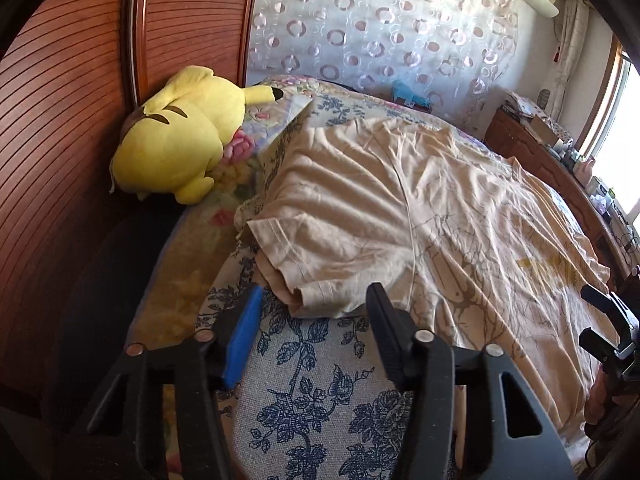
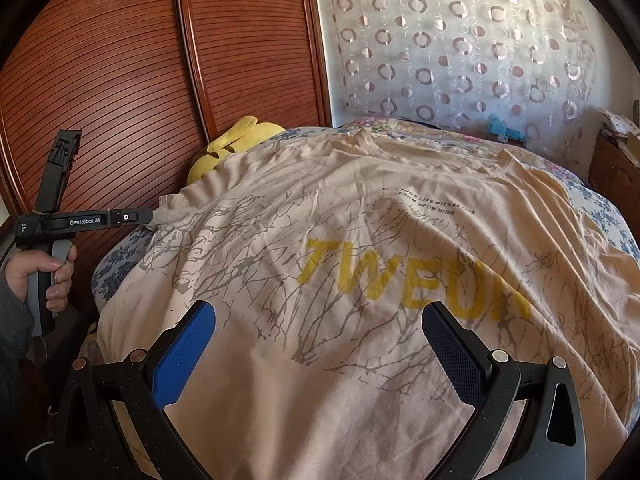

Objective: Fold small clothes

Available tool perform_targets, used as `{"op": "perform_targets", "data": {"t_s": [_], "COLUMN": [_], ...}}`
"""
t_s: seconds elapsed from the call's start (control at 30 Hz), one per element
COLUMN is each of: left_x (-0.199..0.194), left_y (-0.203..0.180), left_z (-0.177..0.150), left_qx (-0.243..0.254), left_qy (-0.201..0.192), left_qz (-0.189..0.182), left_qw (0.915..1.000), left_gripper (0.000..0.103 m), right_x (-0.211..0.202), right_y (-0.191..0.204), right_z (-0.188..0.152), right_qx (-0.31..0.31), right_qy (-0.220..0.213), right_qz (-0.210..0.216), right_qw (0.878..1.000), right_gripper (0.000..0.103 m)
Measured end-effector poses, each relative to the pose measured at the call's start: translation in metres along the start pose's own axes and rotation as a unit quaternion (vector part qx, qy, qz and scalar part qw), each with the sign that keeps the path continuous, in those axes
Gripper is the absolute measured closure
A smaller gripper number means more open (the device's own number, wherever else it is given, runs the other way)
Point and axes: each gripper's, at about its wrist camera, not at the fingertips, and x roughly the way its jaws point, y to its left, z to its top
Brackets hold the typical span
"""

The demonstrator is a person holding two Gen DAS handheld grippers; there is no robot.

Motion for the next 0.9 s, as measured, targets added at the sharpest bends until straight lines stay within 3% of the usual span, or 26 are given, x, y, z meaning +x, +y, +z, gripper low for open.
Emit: {"op": "perform_targets", "data": {"t_s": [0.47, 0.67, 0.83, 0.9], "left_x": [-0.004, -0.015, -0.025, -0.027], "left_y": [-0.01, -0.048, -0.114, -0.138], "left_z": [0.005, 0.03, 0.048, 0.046], "left_qx": [0.039, 0.074, 0.138, 0.165], "left_qy": [-0.017, -0.038, -0.042, -0.034], "left_qz": [-0.011, -0.055, -0.119, -0.123], "left_qw": [0.999, 0.995, 0.9823, 0.978], "left_gripper": [0.094, 0.095, 0.095, 0.095], "right_x": [0.0, 0.008, -0.004, -0.012], "right_y": [0.0, 0.007, -0.004, -0.01], "right_z": [-0.002, -0.001, -0.002, -0.005], "right_qx": [-0.004, -0.003, 0.013, 0.023], "right_qy": [-0.001, -0.007, -0.013, -0.019], "right_qz": [-0.001, -0.004, -0.009, -0.013], "right_qw": [1.0, 1.0, 1.0, 0.999], "right_gripper": [0.0, 0.0, 0.0, 0.0]}}
